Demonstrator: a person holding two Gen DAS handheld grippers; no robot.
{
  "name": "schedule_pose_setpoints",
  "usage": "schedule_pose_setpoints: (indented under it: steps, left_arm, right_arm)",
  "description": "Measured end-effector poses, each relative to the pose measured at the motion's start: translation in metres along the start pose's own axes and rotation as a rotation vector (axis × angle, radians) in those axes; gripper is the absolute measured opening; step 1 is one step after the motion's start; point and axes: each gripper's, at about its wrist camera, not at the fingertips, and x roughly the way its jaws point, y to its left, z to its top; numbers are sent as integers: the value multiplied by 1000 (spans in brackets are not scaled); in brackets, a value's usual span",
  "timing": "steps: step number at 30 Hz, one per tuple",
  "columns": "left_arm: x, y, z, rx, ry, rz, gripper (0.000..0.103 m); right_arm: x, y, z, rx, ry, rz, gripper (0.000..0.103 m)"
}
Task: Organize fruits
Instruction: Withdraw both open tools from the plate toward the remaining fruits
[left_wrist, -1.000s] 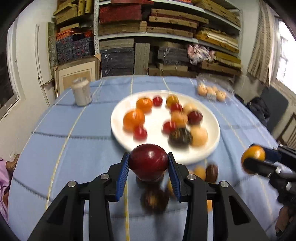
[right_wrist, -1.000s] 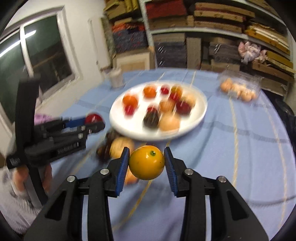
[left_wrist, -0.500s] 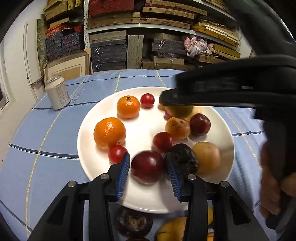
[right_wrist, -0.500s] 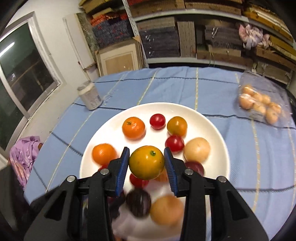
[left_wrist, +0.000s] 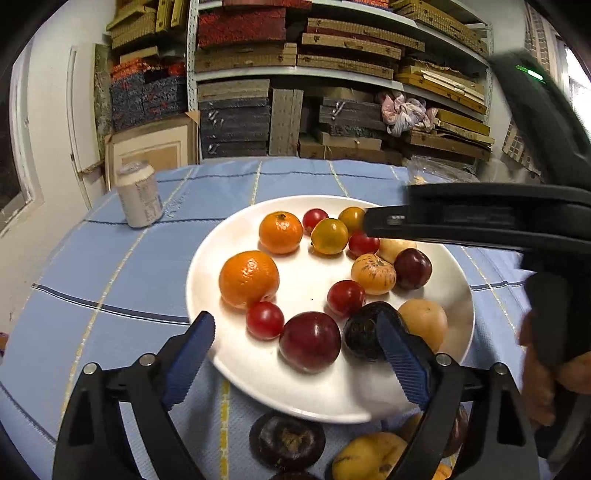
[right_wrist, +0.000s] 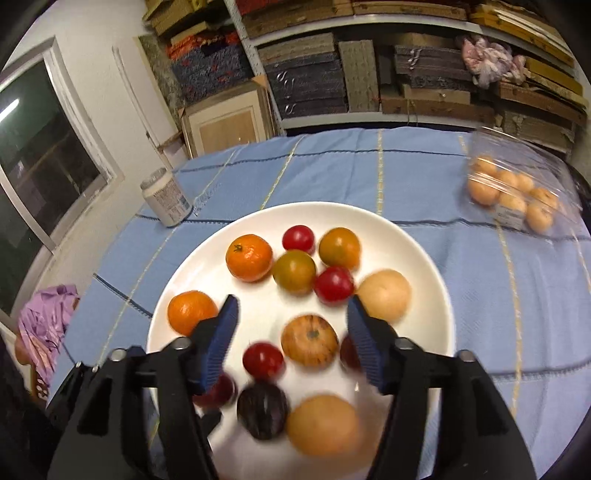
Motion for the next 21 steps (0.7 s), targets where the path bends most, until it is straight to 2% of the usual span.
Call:
schedule_pose_setpoints:
  steps: [1, 3, 8, 11, 14, 17, 21]
  left_arm:
    - [-7, -1, -2, 5, -15, 12, 98]
    - [-18, -4, -6, 11, -47, 35, 99]
    - [-48, -13, -25, 54, -78, 69, 99]
    - [-67, -19, -37, 93, -103, 107, 99]
    - [-87, -21, -49, 90, -126, 114, 99]
    - [-101, -21, -60, 71, -131, 103, 99]
    - [-110, -20, -70, 61, -129, 112, 99]
  right_arm:
    - [-10, -5, -5, 18, -16, 5, 86]
    - [-32, -16, -21, 62, -45, 22, 93]
    - [-73, -42, -74, 174, -92, 56, 95]
    - [-87, -55, -107, 240, -109, 61, 96]
    - [-98, -61, -129, 282, -108, 67, 96]
    - [-110, -59, -147, 284, -126, 66, 96]
    - [-120, -40, -160, 199, -150, 38, 97]
